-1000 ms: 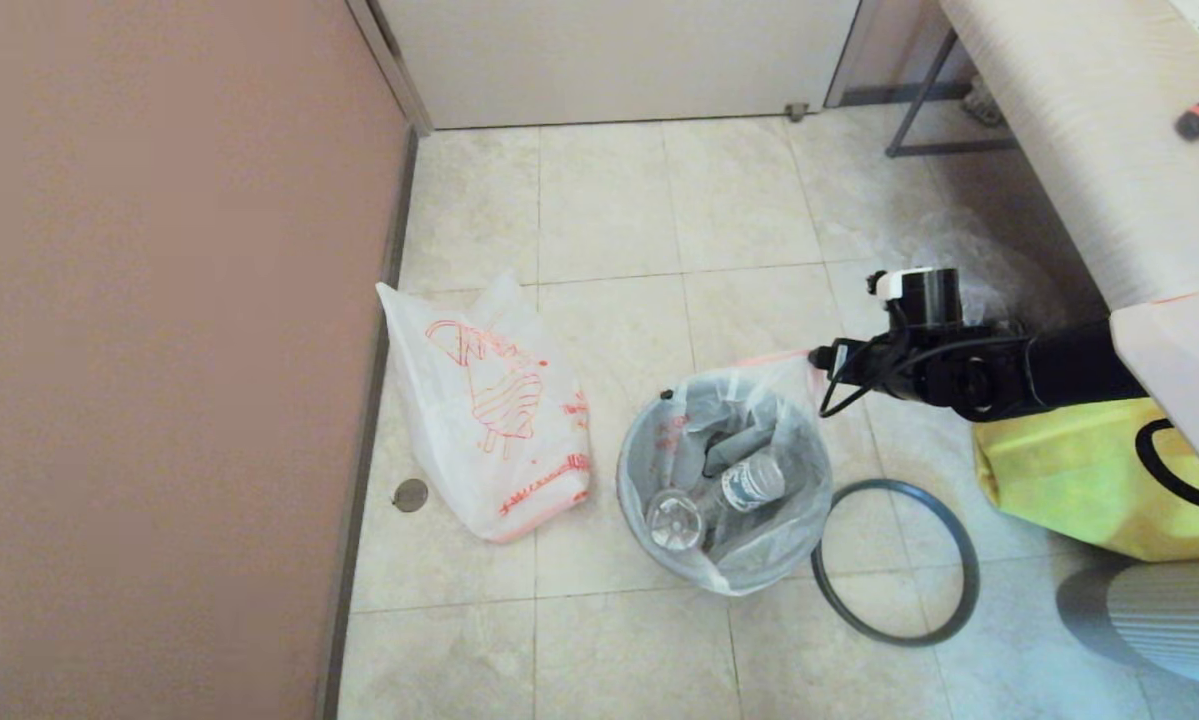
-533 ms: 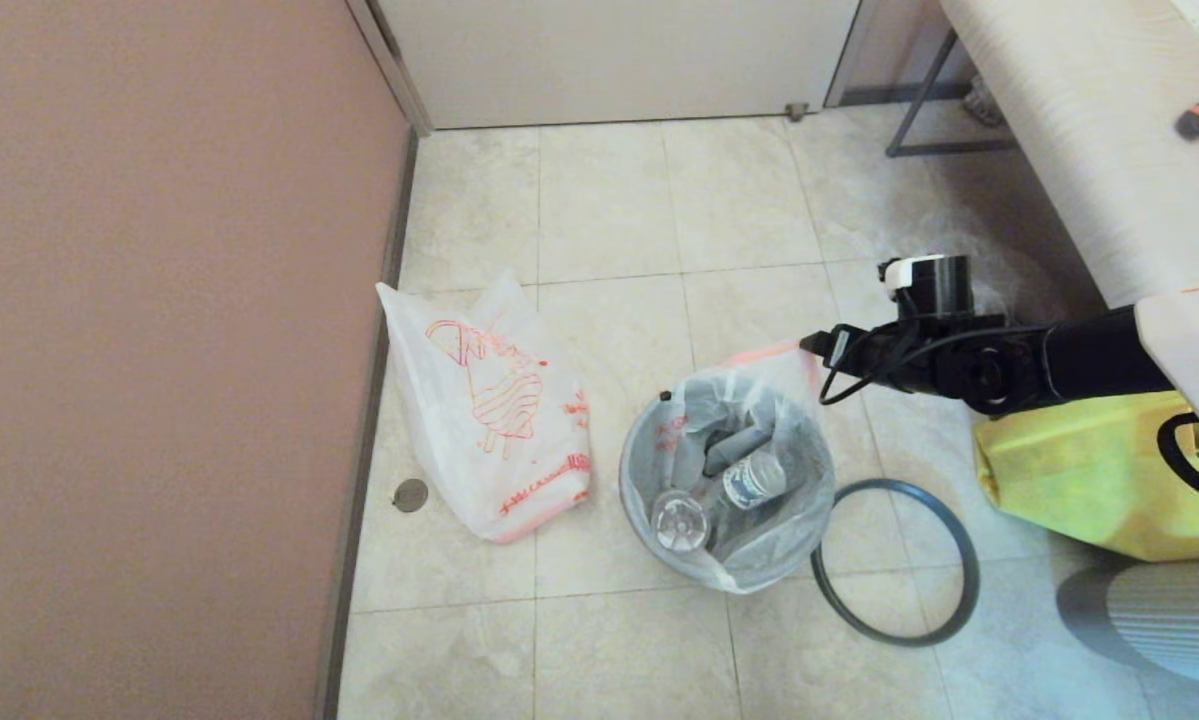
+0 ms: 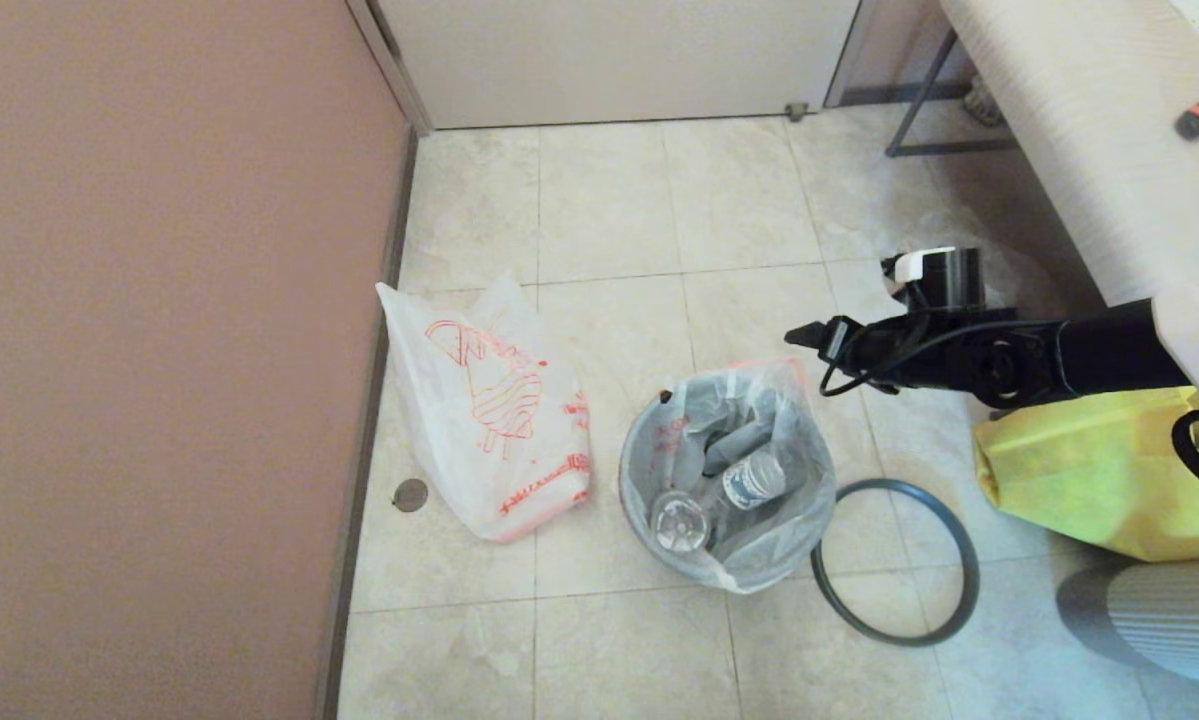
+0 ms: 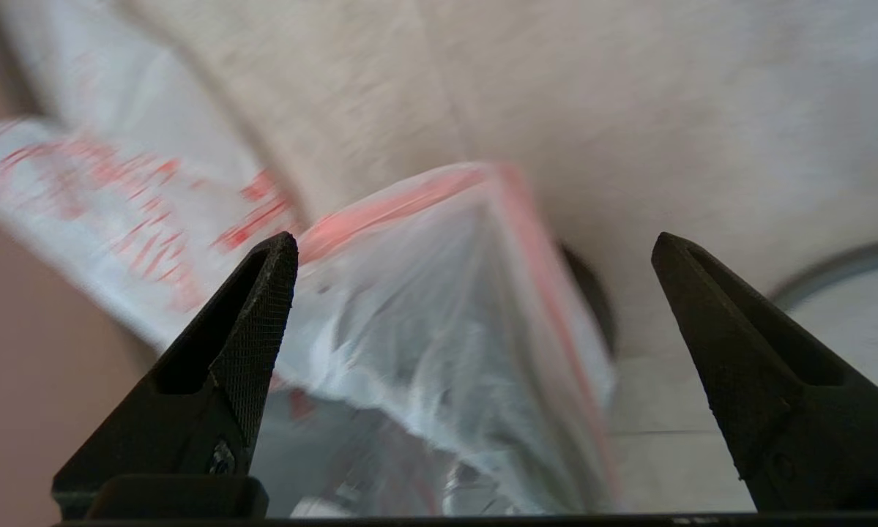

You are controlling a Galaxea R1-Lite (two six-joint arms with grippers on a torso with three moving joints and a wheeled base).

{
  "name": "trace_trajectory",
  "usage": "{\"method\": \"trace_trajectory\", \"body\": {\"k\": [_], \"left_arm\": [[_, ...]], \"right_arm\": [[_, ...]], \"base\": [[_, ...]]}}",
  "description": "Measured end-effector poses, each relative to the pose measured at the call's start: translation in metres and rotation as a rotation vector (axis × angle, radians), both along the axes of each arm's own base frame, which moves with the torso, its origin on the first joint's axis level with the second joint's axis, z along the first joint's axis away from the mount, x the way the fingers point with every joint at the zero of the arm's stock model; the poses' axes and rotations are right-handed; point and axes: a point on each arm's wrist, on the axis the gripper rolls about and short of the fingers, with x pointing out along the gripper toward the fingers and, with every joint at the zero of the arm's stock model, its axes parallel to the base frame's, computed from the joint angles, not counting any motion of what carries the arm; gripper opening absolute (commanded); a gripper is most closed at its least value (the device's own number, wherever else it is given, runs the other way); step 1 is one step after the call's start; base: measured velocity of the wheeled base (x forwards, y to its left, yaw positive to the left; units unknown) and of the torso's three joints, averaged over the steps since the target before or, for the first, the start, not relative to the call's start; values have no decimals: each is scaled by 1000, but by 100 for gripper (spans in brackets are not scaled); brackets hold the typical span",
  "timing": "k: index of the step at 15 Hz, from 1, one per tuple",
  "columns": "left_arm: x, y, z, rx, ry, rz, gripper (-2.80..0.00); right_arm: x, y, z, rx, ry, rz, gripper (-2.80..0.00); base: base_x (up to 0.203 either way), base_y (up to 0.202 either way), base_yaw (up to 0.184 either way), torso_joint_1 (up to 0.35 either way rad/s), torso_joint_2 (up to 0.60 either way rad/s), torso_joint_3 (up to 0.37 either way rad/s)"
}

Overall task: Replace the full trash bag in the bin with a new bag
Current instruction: Place the trash bag on the floor

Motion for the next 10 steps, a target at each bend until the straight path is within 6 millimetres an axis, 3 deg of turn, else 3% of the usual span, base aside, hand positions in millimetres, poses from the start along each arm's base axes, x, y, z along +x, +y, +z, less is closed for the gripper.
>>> {"method": "trace_trajectory", "body": {"k": [5, 10], "left_arm": [[0, 0, 0, 0, 0, -1, -280], [0, 0, 0, 0, 1, 0, -280]], "right_arm": [[25, -24, -9, 107, -21, 230, 0], [52, -59, -24, 70, -113, 423, 0]], "base": [[0, 0, 0, 0, 0, 0], [0, 0, 0, 0, 0, 0]]}}
